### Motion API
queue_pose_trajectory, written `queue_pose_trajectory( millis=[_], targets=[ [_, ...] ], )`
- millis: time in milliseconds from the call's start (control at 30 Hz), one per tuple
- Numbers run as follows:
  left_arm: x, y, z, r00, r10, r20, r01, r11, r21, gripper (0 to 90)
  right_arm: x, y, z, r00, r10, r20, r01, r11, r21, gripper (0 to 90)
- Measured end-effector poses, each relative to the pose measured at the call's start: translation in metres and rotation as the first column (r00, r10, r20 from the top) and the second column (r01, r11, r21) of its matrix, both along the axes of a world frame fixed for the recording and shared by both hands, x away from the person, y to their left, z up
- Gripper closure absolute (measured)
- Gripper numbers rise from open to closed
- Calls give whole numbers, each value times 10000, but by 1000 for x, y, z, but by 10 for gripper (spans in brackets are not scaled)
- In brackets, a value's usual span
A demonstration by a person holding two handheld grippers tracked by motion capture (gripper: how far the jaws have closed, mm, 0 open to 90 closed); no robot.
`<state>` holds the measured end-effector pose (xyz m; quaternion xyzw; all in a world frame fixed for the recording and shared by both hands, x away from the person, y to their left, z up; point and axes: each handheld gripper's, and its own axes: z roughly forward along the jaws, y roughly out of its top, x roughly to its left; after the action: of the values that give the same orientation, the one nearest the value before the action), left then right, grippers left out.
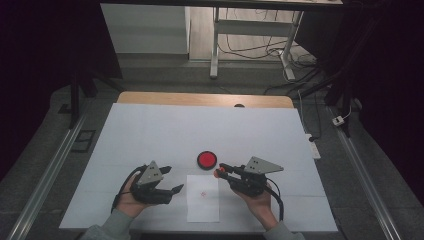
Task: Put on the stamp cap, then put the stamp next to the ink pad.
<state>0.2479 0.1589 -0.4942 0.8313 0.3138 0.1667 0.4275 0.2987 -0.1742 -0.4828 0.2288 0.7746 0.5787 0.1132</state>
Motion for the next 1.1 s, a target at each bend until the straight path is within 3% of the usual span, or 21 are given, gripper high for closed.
queue_pose_trajectory(
  millis=[533,1100],
  targets=[
    [-13,41,-13,9967,797,-156,-799,9967,-152,266,2,-2,-1,10000,-58,18,59,9997,-258,727],
    [-11,44,-16,9954,901,-320,-907,9957,-192,262,4,-3,-1,9997,-199,111,204,9988,-438,727]
  ],
)
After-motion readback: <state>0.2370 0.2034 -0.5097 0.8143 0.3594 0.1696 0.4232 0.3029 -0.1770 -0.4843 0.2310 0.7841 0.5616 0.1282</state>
